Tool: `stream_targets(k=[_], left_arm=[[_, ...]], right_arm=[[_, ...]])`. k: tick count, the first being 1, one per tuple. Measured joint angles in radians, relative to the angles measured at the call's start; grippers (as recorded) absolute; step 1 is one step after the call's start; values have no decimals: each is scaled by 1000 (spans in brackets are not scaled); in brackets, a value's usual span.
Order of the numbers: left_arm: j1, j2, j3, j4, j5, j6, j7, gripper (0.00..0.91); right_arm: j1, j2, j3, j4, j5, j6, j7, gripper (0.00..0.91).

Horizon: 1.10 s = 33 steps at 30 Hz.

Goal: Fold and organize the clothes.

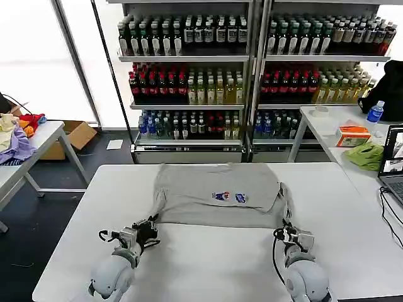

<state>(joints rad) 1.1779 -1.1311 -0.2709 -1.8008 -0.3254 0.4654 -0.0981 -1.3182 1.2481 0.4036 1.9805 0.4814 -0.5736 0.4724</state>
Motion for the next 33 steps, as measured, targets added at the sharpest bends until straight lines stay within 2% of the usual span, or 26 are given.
stream_targets(k=[8,16,17,18,19,20,21,22,33], left_arm=[[119,44,-31,-152,11,9,-26,10],[294,90,-78,-320,20,18,-56,10],[314,96,-85,-338,20,19,-59,10],[338,103,-93,-359,20,22,-62,10],[359,110,-101,-375,20,24,-65,0],[378,114,-107,-389,22,25,-68,10],[401,117,-113,-405,24,27,-71,252],[420,120,-118,-418,27,28,-72,907],[564,114,-138,-509,52,55,-75,907]], right_arm=[[-150,-1,1,157,-30,14,37,0],[-339,-34,7,306,-66,17,114,0],[-364,-39,9,322,-71,16,124,514],[-385,-44,12,336,-75,15,132,846],[-405,-47,14,348,-79,15,139,907],[-425,-50,14,359,-83,14,145,907],[-446,-52,13,368,-87,13,152,907],[-463,-53,12,375,-91,11,158,907],[-606,-44,5,460,-145,20,217,907]])
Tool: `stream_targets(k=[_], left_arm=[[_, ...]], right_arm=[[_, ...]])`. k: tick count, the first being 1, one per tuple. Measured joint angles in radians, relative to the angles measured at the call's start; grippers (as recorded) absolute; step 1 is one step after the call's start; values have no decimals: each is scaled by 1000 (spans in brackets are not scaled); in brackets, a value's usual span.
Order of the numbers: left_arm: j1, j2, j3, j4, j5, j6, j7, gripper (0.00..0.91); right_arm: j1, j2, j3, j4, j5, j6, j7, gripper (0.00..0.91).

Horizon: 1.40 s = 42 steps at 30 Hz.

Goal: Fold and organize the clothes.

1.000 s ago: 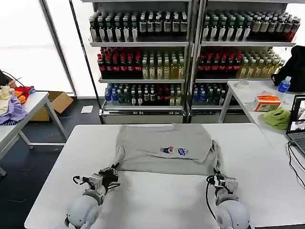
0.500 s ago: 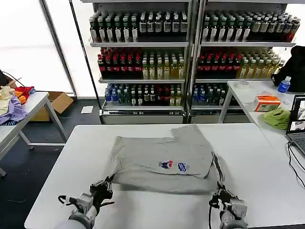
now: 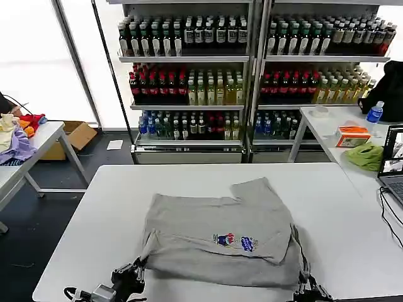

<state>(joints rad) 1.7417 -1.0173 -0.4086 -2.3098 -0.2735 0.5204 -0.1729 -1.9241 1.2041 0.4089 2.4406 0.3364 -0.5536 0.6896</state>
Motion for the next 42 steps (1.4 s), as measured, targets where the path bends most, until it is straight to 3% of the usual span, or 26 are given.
stream_targets(k=[8,14,25,33,42], left_arm=[[26,-7,-15,-67,-1,10,9,907],[-28,-21,-22,-66,-38,-23,7,907],[-368,-20,51,136,-141,-84,81,907],[-662,-38,157,372,-196,-68,116,907],[-880,-45,257,589,-219,-30,158,907]], right_arm=[[23,14,33,74,-19,-5,3,907],[182,-3,101,27,15,-7,-73,907],[592,-87,84,-300,82,19,-308,907],[895,-96,-33,-585,106,17,-405,907],[1105,-72,-141,-837,117,12,-478,907]])
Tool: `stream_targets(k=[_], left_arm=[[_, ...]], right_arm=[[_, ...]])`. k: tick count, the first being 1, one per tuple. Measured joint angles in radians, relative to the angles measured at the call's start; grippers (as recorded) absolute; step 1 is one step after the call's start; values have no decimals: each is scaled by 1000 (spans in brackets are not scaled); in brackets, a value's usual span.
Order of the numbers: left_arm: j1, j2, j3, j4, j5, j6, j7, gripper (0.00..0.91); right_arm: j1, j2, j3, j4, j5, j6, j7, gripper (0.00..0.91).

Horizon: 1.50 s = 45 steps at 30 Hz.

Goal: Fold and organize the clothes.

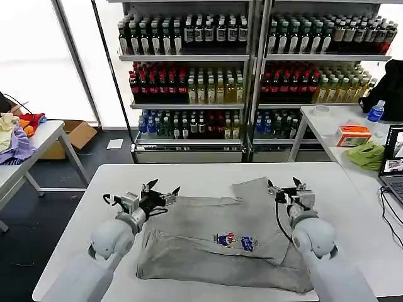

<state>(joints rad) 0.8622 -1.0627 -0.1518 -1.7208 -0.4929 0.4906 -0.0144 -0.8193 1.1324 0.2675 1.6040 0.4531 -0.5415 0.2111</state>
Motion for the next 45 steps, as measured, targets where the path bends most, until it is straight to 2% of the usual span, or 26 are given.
stream_targets(k=[5,14,29,31,32,33,34,36,37,38,39,40,41,43,45], left_arm=[[-69,-5,40,95,-9,19,12,907],[-119,-1,65,183,-14,41,14,907],[-109,-2,52,223,-13,52,19,907],[-106,-2,52,231,-13,52,20,796],[-105,-3,52,234,-13,52,20,615],[-104,-4,52,238,-13,52,21,494],[-103,-5,51,241,-13,52,21,101],[-103,-9,48,250,-12,52,21,20],[-102,-11,46,254,-12,53,21,10],[-100,-13,45,258,-12,54,20,10],[-98,-13,45,262,-13,54,21,10],[-95,-14,44,264,-12,55,21,0],[-92,-15,44,265,-11,55,21,0],[-88,-15,43,266,-10,56,21,10],[-81,-14,40,266,-9,57,20,0]], right_arm=[[95,17,-52,-121,8,2,-26,907],[187,47,-86,-277,20,-2,-47,907],[219,87,-89,-382,22,-1,-62,907],[223,90,-89,-392,23,0,-63,907],[225,92,-89,-396,23,0,-63,907],[226,94,-89,-401,24,0,-64,907],[225,96,-88,-405,26,2,-65,907],[224,99,-86,-411,27,3,-66,786],[223,100,-84,-413,27,3,-66,625],[220,100,-83,-414,28,3,-66,524],[218,100,-82,-414,28,3,-66,464],[215,100,-80,-414,29,3,-66,252],[211,99,-78,-414,29,3,-65,161],[204,98,-74,-411,32,2,-62,0],[196,97,-72,-407,32,2,-58,0]])
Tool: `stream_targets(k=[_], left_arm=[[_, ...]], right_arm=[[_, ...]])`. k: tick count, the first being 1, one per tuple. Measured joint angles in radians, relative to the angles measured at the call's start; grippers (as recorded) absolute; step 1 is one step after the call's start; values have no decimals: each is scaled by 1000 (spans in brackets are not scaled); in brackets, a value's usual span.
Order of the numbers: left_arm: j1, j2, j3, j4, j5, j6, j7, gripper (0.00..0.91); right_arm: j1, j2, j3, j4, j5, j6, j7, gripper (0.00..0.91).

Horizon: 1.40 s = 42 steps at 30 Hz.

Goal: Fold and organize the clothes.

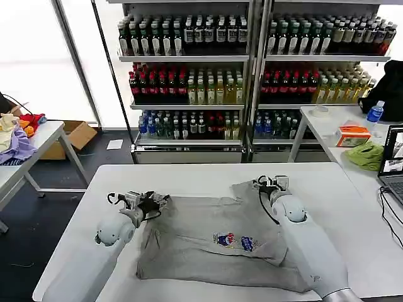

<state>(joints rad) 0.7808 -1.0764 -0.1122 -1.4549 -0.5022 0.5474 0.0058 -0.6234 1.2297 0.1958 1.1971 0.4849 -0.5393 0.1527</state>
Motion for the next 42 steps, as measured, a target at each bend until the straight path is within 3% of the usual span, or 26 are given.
stream_targets(k=[23,42], left_arm=[[98,-31,-42,-54,4,-22,-10,0],[187,-23,-128,-257,-7,-117,-32,0]], right_arm=[[-119,-13,53,139,27,-16,44,0],[-253,-56,130,507,86,-30,104,0]])
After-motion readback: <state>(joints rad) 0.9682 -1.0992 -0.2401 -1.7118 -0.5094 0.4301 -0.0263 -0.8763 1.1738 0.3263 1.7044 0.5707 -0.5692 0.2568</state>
